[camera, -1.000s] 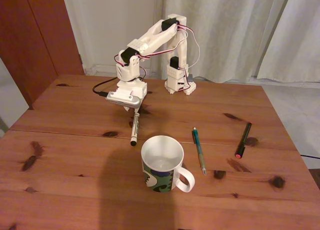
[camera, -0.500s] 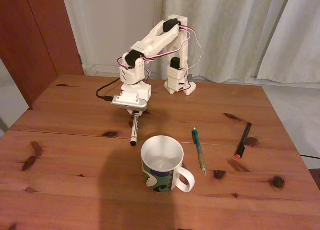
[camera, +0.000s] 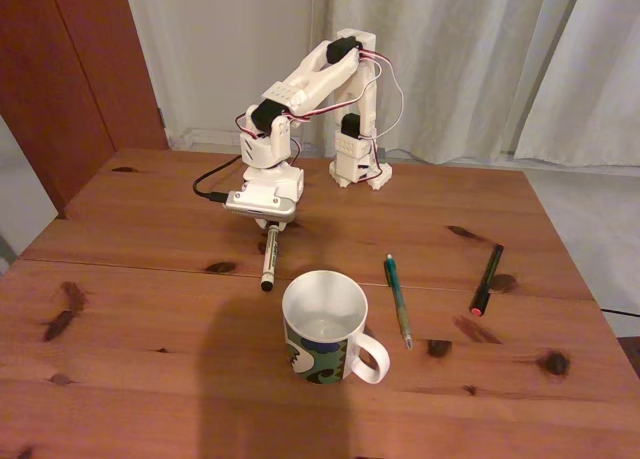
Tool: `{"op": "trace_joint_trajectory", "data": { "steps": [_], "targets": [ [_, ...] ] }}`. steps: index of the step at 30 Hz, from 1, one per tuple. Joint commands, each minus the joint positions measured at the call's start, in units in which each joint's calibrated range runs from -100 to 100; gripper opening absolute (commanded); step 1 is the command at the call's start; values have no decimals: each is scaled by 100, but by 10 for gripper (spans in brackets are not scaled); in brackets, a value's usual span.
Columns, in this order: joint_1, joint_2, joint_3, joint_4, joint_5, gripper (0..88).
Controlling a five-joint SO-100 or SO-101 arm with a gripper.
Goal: Clean up the desk and place the pens and markers into the cup
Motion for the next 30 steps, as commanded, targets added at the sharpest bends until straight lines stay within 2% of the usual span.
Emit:
{"op": "trace_joint_trajectory", "data": {
  "steps": [1,30],
  "targets": [
    [-3,-26,-29,-108,47,126],
    [93,446,89,-392,47,119]
  ]
}}
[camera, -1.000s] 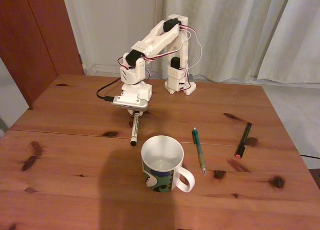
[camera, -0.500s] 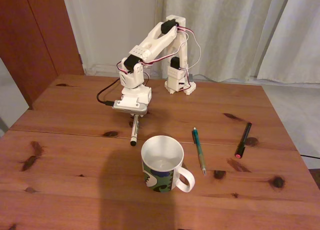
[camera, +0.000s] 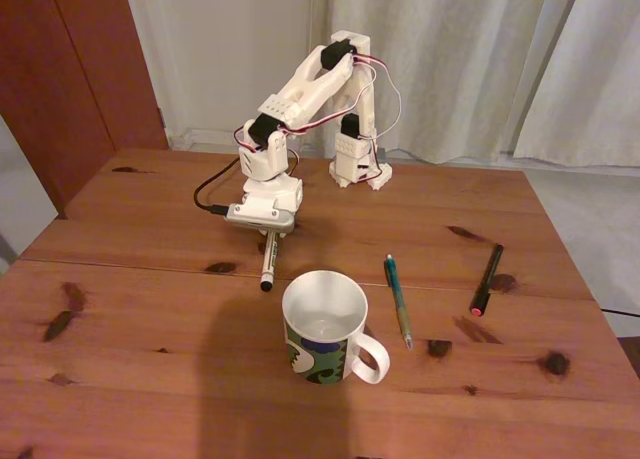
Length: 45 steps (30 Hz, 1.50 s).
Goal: Clean up the desk and place the pens and markers into the cup
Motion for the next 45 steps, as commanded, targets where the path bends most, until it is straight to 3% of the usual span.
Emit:
{"op": "trace_joint_trajectory", "data": {
  "steps": [1,27,32,45],
  "targets": [
    [13,-37,-22,-110,32,119],
    [13,-20,5,-110,32,117],
    [21,-20,104,-127,32,0],
    [21,-111,375,-454,27,8]
  ]
}}
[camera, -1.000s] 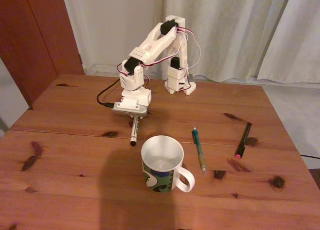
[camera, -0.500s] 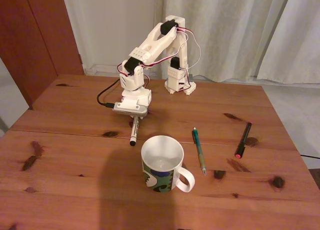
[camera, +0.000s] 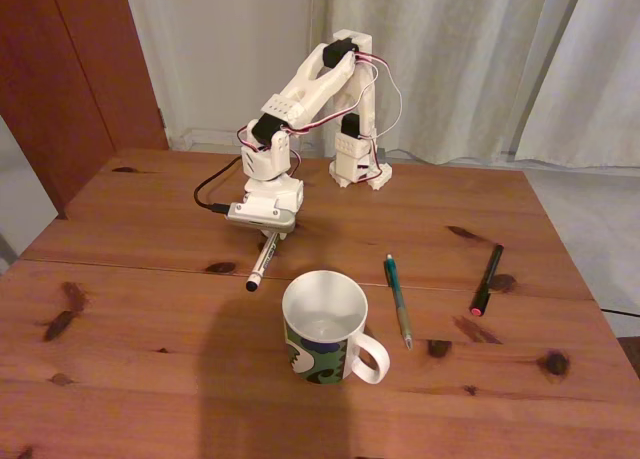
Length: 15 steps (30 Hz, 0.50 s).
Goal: Clean up the desk and place the pens and markers into the cup
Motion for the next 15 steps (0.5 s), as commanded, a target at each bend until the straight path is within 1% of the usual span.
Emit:
{"op": "trace_joint_trajectory", "data": {
  "steps": [1,5,15],
  "targets": [
    [13,-77,10,-55,27,8],
    [5,-160,-71,-29,27,8],
    [-91,-1277,-71,-29,-26,8]
  ]
}}
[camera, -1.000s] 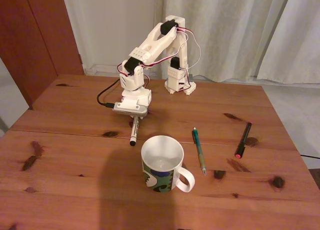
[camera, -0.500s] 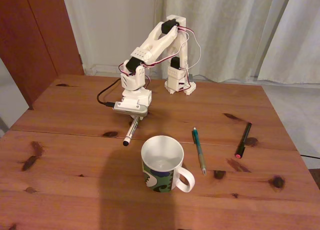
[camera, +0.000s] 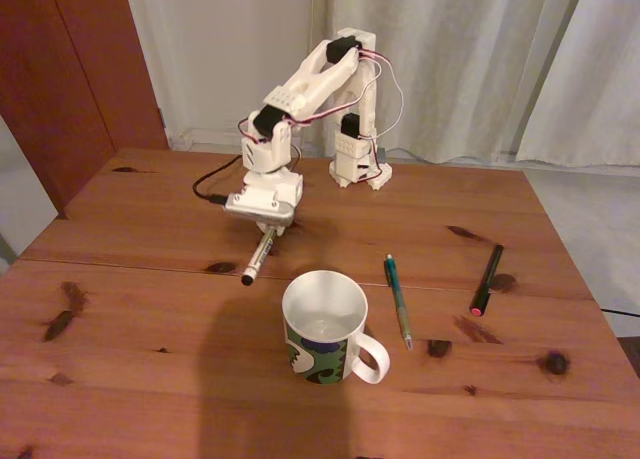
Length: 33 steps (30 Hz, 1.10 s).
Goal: Clean up the desk and place the pens and markers into the cup
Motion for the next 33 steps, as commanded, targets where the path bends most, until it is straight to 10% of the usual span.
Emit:
{"op": "trace_joint_trajectory", "data": {
  "steps": [1,17,33],
  "targets": [
    [-140,-724,-105,-21,-21,8],
    [-422,-2354,-502,-30,-173,8],
    [-1628,-2412,-1981,-116,-1592,7]
  ]
}}
